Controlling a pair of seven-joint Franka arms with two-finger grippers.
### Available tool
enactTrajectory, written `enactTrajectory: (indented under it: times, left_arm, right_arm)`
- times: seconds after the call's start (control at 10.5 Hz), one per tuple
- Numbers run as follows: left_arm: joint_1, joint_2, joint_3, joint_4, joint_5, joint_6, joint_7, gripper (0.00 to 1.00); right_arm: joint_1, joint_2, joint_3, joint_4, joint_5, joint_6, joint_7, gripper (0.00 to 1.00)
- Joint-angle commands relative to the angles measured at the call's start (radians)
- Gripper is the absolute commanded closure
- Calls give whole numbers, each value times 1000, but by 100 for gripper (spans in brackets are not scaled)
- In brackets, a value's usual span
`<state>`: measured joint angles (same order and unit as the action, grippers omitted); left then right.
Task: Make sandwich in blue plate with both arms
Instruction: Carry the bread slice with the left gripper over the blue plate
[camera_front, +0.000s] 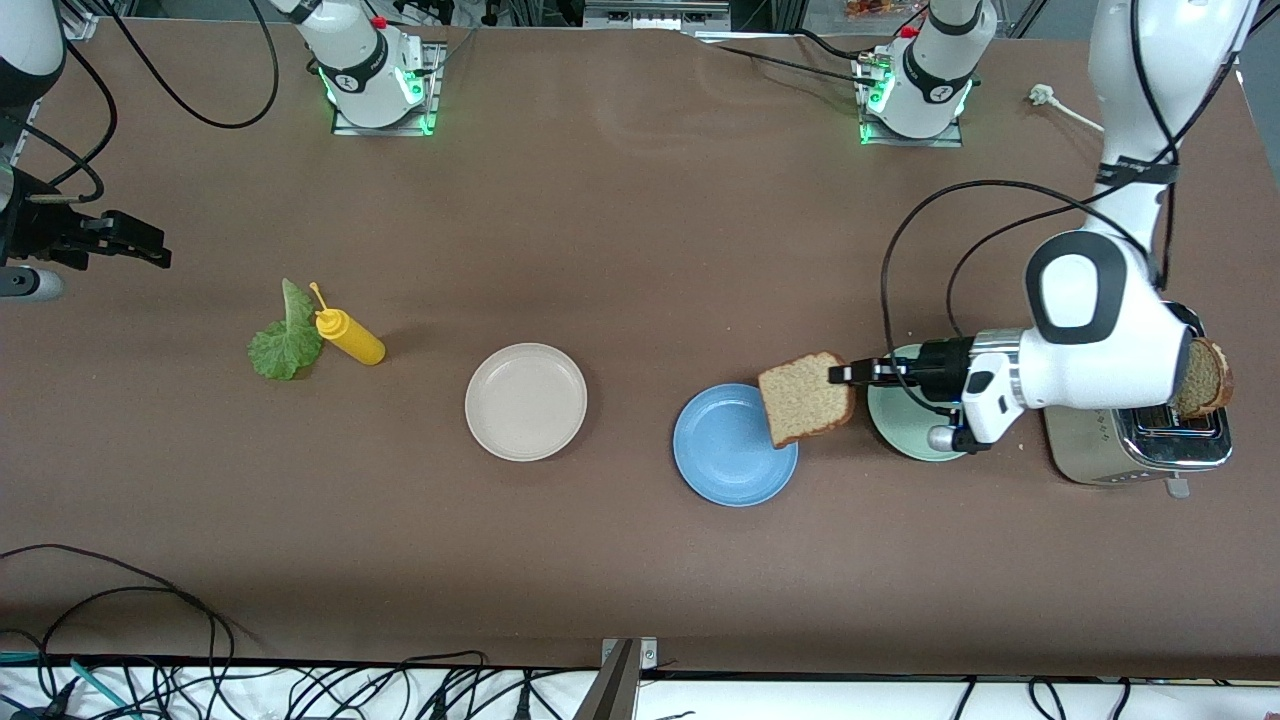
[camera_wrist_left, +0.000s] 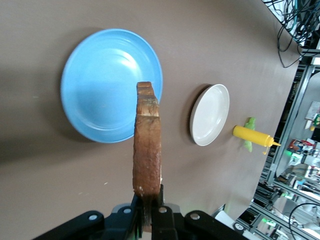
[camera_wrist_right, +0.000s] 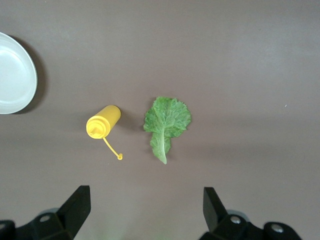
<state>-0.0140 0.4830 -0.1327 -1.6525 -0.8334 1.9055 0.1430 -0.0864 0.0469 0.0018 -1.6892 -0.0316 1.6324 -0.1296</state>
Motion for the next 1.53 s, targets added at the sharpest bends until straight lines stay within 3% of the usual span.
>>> enactTrajectory:
  times: [0.0,0.38,0.67,0.95,1.43]
  left_arm:
    - [-78,55,10,2,-108,81,10,100]
    - [-136,143,10,7,-214,153,64,100]
    - [-146,161,10,10,-220,165,70,100]
    - [-146,189,11,16,-223,185,203,100]
    - [-146,213,13,22,-230,219,319,100]
  right_arm:
    - [-4,-2,-5,-7,12,0,-27,0]
    - [-4,2,-5,-32,13,15,-30,0]
    - [-4,5,-8,-90,7,72,-38,0]
    - [-4,63,-9,-107,5,72,-38,0]
    - [-6,67,-22,-297,7,201,-36,0]
